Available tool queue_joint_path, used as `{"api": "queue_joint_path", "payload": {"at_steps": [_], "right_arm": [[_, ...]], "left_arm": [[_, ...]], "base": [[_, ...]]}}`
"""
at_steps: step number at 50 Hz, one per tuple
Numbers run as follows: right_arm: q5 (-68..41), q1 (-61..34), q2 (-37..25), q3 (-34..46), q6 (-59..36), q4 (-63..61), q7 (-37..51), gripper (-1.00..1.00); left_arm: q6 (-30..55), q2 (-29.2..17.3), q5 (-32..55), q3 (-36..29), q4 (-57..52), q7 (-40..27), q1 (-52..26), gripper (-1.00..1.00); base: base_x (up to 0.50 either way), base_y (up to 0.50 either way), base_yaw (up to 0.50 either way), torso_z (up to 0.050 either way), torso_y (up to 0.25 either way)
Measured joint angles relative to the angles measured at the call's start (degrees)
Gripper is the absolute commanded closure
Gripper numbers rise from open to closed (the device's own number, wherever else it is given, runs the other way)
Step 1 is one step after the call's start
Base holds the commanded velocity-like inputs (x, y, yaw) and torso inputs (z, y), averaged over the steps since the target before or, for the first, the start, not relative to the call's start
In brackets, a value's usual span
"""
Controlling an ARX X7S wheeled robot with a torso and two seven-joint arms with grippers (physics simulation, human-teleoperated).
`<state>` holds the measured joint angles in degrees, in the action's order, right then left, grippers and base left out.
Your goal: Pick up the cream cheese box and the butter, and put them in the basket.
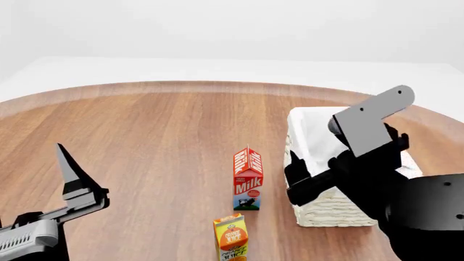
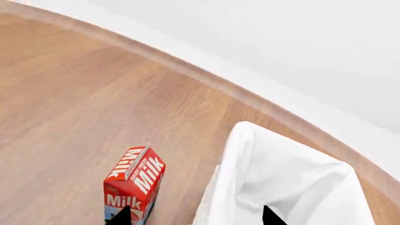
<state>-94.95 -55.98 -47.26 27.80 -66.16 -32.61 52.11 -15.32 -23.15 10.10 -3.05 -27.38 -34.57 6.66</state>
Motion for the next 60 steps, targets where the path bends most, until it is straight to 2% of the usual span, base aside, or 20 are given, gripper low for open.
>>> {"api": "queue_joint_path", "payload": {"at_steps": [12, 27, 60], "right_arm": [[-0.9, 4.7, 0.3, 0.0, 1.6, -10.1, 3.5, -1.00], [1.4, 11.5, 3.1, 2.5, 2.8, -17.0, 4.4, -1.00], [10.3, 23.6, 13.7, 11.0, 4.5, -18.0, 3.7, -1.00]], "left_arm": [[0.0, -0.1, 0.0, 0.0, -0.3, -0.2, 0.1, -1.00], [0.0, -0.4, 0.1, 0.1, -0.7, -0.4, 0.3, -1.00], [0.0, -0.8, 0.4, -0.1, -0.8, -0.7, 0.2, -1.00]], "base": [[0.00, 0.00, 0.00, 0.000, 0.000], [0.00, 0.00, 0.00, 0.000, 0.000], [0.00, 0.00, 0.00, 0.000, 0.000]]}}
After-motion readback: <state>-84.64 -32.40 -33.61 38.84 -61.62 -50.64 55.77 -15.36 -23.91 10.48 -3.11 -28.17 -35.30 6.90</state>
